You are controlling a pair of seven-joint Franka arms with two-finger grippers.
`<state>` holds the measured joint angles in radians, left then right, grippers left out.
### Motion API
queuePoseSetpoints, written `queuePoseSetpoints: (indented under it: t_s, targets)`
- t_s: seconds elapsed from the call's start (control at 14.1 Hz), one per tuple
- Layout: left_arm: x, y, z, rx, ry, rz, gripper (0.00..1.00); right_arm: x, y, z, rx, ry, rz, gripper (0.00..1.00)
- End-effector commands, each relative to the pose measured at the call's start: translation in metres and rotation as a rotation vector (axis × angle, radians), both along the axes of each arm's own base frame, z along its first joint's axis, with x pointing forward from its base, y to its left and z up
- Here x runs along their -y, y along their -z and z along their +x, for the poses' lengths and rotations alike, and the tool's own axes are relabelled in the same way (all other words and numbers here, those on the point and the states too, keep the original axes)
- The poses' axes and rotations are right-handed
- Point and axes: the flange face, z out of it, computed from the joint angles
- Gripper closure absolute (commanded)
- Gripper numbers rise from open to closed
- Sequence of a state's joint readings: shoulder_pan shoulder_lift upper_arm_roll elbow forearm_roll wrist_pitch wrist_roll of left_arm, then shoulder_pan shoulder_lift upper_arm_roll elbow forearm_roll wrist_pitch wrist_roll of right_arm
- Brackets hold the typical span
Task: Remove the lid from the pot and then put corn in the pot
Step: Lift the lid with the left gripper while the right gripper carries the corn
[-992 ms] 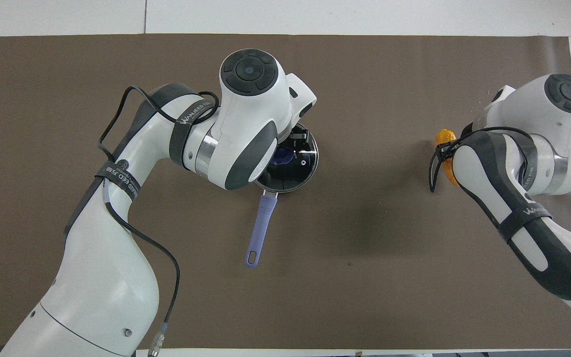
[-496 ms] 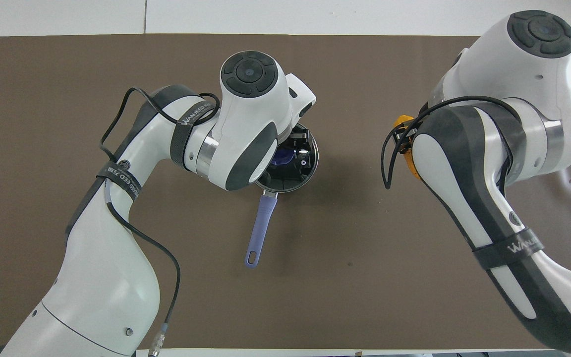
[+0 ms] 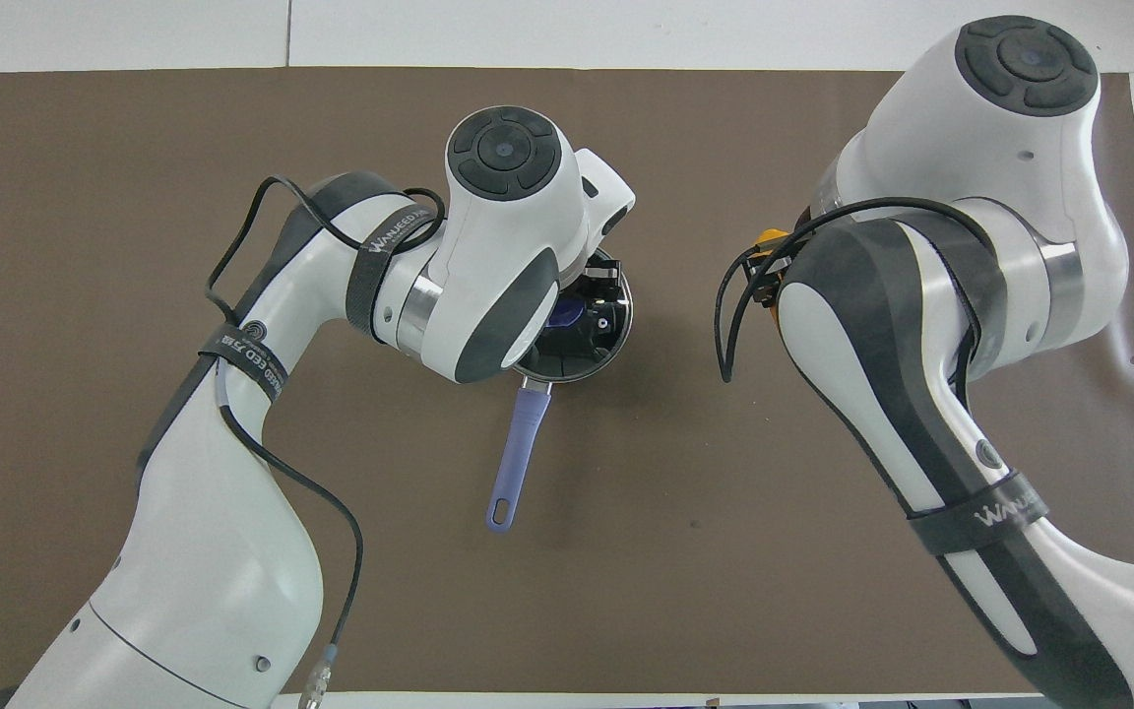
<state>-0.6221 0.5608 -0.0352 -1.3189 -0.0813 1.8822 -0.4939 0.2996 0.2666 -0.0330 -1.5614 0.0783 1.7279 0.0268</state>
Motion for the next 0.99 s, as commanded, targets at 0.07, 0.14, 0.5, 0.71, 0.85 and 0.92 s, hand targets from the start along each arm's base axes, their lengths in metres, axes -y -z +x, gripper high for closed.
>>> queuePoseSetpoints:
  t_s: [0.07, 0.14, 0.5, 0.71, 0.85, 0.92]
  targets:
    - [0.000, 0.001, -0.003, 0.008, -0.014, -0.001, 0.62, -0.003, -0.001, 0.004, -0.003, 0.017, 0.028, 1.00]
    - [0.000, 0.001, -0.003, 0.006, -0.014, 0.000, 0.78, -0.003, -0.001, 0.004, -0.002, 0.018, 0.027, 1.00]
    - [-0.004, -0.018, -0.004, -0.011, -0.058, -0.001, 1.00, -0.004, 0.000, 0.005, 0.004, 0.019, 0.028, 1.00]
    - [-0.024, -0.076, -0.009, -0.009, -0.079, -0.032, 1.00, -0.005, 0.000, 0.004, 0.004, 0.017, 0.029, 1.00]
    - [-0.058, -0.107, -0.001, -0.006, -0.117, -0.043, 1.00, -0.008, 0.001, 0.004, 0.008, 0.013, 0.030, 1.00]
    - [-0.080, -0.113, 0.006, -0.020, -0.142, -0.030, 1.00, -0.017, 0.002, 0.002, 0.012, 0.005, 0.031, 1.00]
